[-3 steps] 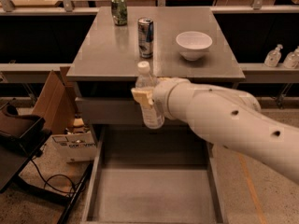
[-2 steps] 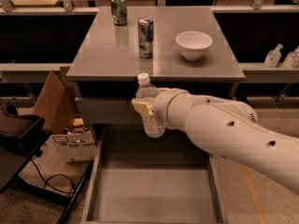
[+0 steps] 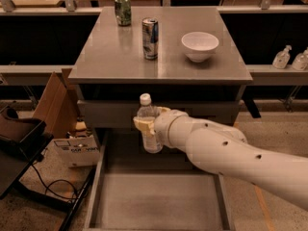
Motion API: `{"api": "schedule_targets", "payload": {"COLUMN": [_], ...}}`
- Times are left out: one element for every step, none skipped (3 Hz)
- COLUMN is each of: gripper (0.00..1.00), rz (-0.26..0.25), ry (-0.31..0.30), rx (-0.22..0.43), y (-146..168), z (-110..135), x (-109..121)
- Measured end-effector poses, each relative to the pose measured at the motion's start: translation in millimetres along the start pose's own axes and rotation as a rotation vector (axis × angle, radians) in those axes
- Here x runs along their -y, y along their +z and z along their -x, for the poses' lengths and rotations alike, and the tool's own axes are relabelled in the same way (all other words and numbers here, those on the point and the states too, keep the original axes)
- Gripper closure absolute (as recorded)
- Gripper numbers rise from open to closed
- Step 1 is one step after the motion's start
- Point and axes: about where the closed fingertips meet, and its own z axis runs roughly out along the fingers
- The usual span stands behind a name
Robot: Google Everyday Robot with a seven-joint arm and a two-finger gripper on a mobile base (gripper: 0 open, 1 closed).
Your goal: Place blue plastic bottle into middle drawer
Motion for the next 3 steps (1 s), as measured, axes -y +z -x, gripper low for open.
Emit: {"api": "schedule_targets", "payload": {"gripper": [1.0,1.0,1.0], "rz": [0.017,0.129,0.231], "ry": [-0.001,-0.047,-0.067], "rx": [0.194,0.246,0.193], "y": [8.2,24.4,42.9], "z": [-9.2,-20.3,-70.8], "x": [6.8,-23.1,-37.3]}}
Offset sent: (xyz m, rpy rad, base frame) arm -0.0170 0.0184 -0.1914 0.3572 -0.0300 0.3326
